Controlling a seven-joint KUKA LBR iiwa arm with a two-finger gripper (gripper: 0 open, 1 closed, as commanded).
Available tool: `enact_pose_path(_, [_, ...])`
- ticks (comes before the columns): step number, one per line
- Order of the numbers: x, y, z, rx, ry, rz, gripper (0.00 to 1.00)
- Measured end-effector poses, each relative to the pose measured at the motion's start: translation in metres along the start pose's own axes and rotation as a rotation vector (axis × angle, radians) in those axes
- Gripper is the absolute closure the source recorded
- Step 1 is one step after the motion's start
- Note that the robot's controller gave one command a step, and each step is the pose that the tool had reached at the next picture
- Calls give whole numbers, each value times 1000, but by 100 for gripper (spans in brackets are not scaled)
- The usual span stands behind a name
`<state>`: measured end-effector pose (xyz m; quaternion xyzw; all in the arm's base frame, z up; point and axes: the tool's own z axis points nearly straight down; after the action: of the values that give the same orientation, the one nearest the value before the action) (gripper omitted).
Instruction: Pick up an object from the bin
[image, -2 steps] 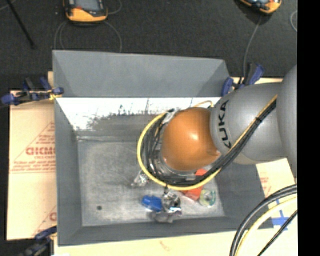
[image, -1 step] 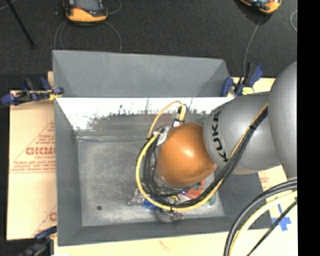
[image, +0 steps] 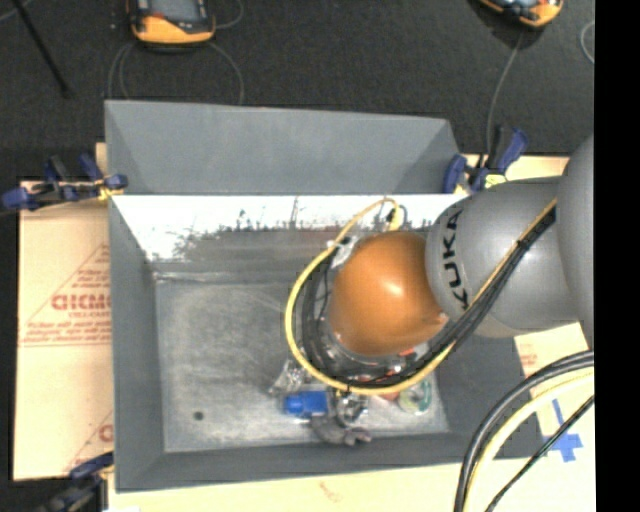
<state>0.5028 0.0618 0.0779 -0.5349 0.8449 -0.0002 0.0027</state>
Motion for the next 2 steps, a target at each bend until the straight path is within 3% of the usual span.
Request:
enact_pose_path(1, [-2,0,-2,3,-4,1,100])
enact_pose_path(2, [-21,9,1,14,4,-275,100])
